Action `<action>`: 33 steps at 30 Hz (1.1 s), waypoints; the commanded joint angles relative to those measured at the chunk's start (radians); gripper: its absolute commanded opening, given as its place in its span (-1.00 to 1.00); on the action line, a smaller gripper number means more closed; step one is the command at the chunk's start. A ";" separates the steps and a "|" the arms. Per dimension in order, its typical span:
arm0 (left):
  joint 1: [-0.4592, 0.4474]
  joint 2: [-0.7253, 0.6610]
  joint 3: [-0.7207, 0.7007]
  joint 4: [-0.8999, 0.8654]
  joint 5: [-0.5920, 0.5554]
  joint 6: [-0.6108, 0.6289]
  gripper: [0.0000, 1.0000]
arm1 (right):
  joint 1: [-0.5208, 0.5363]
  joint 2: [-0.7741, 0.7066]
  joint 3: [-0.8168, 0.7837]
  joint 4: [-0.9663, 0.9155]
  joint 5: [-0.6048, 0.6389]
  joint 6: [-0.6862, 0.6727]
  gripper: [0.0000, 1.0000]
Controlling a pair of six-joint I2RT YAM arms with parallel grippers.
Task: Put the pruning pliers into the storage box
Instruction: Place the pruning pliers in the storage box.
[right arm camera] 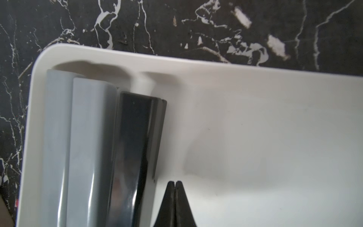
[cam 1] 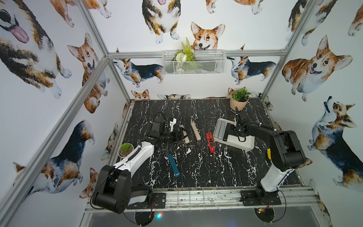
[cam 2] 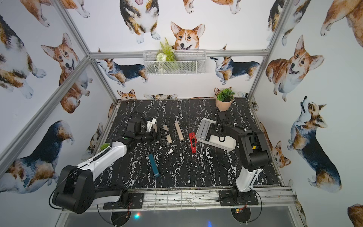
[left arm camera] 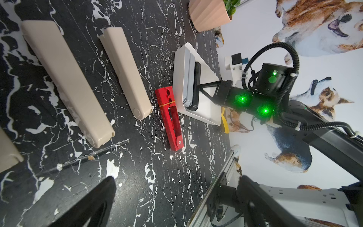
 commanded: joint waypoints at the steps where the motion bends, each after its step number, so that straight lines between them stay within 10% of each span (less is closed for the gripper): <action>1: 0.000 0.007 0.001 0.022 0.000 0.002 1.00 | -0.001 0.018 0.017 0.031 -0.023 -0.005 -1.00; 33: 0.000 0.006 -0.009 0.028 0.002 0.005 1.00 | -0.001 0.054 0.019 0.088 -0.110 0.040 -1.00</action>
